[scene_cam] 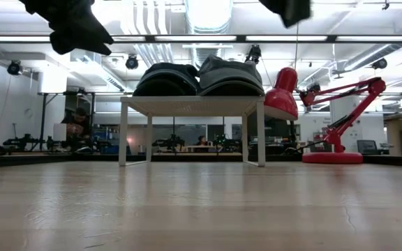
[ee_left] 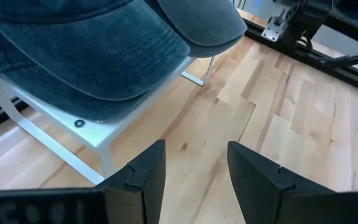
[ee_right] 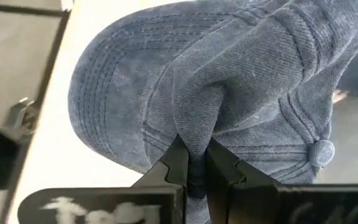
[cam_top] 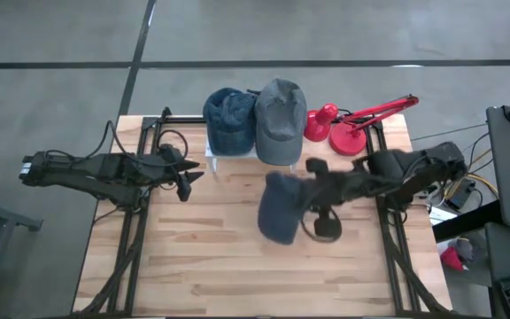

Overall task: Pick & Place hat
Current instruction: Stack the blue cap on the blue cap on the shelf

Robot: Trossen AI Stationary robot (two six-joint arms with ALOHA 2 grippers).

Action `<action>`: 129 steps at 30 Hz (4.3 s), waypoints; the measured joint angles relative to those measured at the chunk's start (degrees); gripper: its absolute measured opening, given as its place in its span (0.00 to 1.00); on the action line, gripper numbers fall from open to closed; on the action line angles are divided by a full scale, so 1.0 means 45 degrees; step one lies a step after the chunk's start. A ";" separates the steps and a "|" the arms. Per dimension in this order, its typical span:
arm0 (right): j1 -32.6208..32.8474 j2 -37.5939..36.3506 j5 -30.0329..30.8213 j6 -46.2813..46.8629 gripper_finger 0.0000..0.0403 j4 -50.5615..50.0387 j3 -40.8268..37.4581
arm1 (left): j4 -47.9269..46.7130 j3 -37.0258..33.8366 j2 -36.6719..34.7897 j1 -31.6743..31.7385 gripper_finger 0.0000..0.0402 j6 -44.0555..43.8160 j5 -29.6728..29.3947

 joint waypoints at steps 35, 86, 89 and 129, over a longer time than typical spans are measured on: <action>-0.7102 0.4886 -0.1887 -0.8103 0.04 -0.0781 0.7519 | 0.0832 -0.0459 -0.1275 0.0029 0.41 0.2144 0.0335; -0.3519 0.6520 -0.5368 -0.5526 0.04 -0.2288 0.7441 | -0.2356 0.8859 0.5740 -0.1025 0.41 0.3001 0.5391; -0.3513 0.6756 -0.5375 -0.5287 0.04 -0.2295 0.7431 | -0.2342 0.9106 0.6131 -0.1025 0.41 0.2962 0.5391; -0.3153 0.7635 -0.6352 -0.5436 0.04 -0.1341 0.7417 | -0.3666 0.9189 0.8009 -0.1083 0.41 0.1218 0.7669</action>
